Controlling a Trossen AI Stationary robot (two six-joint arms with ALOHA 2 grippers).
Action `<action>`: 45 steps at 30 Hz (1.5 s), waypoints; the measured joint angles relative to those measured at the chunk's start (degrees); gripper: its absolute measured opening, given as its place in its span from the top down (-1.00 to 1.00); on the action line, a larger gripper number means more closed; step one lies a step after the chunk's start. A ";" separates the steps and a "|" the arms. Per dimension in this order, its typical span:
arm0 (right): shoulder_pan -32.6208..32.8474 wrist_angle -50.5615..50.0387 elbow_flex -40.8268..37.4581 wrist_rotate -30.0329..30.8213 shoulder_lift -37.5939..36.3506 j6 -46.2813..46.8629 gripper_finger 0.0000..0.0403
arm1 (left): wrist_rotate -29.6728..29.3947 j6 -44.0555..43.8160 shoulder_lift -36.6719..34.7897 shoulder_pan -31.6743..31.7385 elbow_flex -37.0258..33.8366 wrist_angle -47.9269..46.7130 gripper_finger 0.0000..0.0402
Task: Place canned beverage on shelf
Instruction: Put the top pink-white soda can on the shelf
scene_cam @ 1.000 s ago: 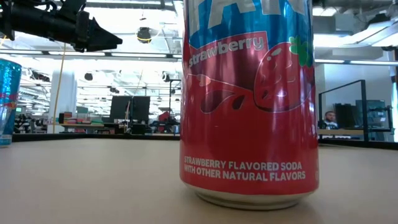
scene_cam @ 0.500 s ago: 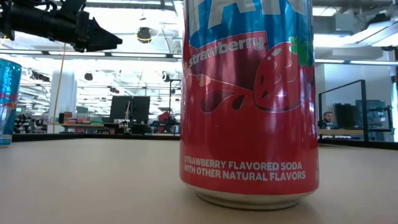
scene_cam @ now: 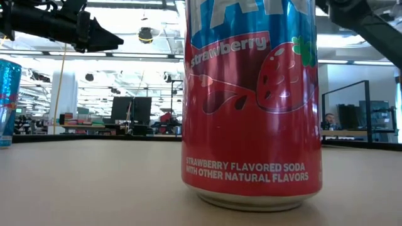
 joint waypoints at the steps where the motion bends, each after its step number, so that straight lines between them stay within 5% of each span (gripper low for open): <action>1: -0.74 -0.68 0.20 -0.02 0.47 -0.31 0.39 | 0.01 0.00 0.00 0.00 0.00 0.00 -0.70; 7: -2.16 -3.28 0.08 -0.47 2.88 -4.69 0.00 | 0.13 0.31 0.03 0.00 0.00 -0.04 -0.70; 11: -1.26 -6.19 0.27 5.96 0.89 -3.67 -0.15 | -0.57 0.18 0.11 0.00 0.00 -0.30 -0.70; 16: -0.83 -12.30 0.27 13.79 -5.39 -2.43 -0.13 | -0.72 -2.03 0.11 0.00 0.00 -0.50 -0.70; 26: 0.38 -36.29 -1.23 14.21 -19.30 3.07 -0.03 | 2.57 -15.48 3.64 -0.02 0.00 5.25 -0.70; 32: 2.49 -32.75 -19.69 14.28 -32.88 4.96 -0.01 | 14.50 -20.43 12.58 -0.07 0.00 16.02 -0.70; 37: 5.51 -21.30 -38.47 14.34 -48.17 7.07 0.00 | 17.64 -19.18 25.07 -0.07 6.16 17.45 -0.70; 45: 14.38 1.39 -65.54 15.43 -69.61 10.96 0.00 | 6.97 -1.00 48.15 3.07 26.46 8.69 -0.70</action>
